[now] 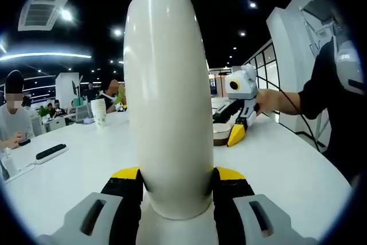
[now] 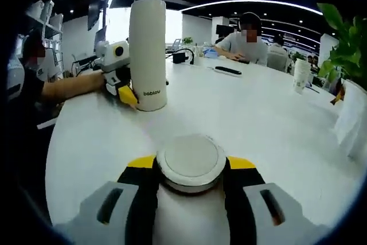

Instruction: Grasp the water cup twist off the cup lid place the cup lid on the table

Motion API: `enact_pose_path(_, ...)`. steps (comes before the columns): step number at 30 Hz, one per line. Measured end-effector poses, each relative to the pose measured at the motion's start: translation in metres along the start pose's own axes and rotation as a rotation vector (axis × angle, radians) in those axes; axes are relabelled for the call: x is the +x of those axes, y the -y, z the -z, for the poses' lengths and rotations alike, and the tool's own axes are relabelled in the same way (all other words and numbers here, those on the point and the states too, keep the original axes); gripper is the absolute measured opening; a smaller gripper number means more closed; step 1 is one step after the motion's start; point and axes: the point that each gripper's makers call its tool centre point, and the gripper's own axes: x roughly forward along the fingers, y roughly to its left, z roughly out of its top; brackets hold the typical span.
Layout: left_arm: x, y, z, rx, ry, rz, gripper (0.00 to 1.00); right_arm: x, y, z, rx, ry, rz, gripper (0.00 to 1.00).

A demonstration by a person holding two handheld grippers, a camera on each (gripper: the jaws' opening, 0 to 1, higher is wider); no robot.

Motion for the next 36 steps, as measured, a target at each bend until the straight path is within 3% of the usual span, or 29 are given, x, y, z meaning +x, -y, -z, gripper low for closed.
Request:
enact_pose_path(12, -0.001, 0.005, -0.001, 0.011, 0.000, -0.005, 0.50, -0.004, -0.001, 0.000, -0.020, -0.029, -0.004, 0.54)
enact_pose_path(17, -0.004, 0.003, -0.010, -0.012, 0.039, -0.001, 0.50, -0.006, 0.000, 0.001, -0.033, -0.041, -0.002, 0.56)
enact_pose_path(25, -0.010, 0.021, -0.014, -0.010, 0.042, 0.037, 0.58, -0.017, -0.002, -0.001, -0.056, -0.051, -0.002, 0.60)
enact_pose_path(32, -0.026, 0.011, -0.018, -0.074, 0.038, 0.051, 0.66, -0.027, -0.006, -0.013, -0.079, -0.032, -0.009, 0.62)
enact_pose_path(36, -0.027, 0.011, -0.021, -0.072, 0.028, 0.063, 0.70, -0.036, -0.008, -0.022, -0.073, -0.018, -0.020, 0.62)
